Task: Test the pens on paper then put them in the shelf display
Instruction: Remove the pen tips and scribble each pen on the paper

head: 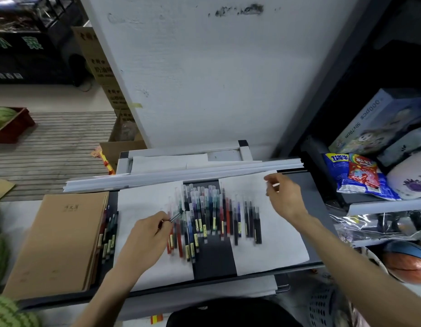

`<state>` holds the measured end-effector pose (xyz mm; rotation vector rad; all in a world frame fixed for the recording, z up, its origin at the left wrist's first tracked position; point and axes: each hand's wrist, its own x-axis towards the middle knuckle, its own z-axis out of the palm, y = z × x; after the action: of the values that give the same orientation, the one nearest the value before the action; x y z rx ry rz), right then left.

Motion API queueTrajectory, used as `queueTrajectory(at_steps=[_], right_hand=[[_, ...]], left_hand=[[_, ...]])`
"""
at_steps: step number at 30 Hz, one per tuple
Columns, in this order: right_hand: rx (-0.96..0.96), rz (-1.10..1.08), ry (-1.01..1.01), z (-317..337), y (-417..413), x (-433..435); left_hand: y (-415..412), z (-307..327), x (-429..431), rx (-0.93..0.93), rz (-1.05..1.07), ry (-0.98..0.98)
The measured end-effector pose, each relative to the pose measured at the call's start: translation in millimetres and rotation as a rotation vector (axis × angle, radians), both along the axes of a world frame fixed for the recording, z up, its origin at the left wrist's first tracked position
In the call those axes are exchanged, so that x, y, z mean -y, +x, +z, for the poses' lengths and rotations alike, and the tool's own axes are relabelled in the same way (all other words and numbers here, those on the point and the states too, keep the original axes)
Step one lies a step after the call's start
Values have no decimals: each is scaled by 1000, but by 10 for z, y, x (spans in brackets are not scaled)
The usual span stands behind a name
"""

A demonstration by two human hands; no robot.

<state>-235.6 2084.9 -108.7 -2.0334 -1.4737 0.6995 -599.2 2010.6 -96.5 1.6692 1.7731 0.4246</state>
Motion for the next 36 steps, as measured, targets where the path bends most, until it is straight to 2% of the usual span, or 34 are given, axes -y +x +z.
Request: queueTrajectory(at_steps=[3,6,10,17,22,28,36], right_hand=[[-250,49,-30,265,-290,191],[-517,139,-55,505,-525,404],[-692,225,-72,726,-666,627],[-654,226,-60,861,-697,765],[-532,328,-86,882,-727,821],[-517,350,-94,875,-838,848],[-416,429,-97,795,-1031,913]], left_hand=[[170,171,17,131,-55,9],[307,365,31,150,-139,65],[409,605,50,156,-225,174],[391,724,59,212,-240,286],[371,702,64,218,-250,300],[380,703,103,222,-278,301],[427,691,161,142,-323,328]])
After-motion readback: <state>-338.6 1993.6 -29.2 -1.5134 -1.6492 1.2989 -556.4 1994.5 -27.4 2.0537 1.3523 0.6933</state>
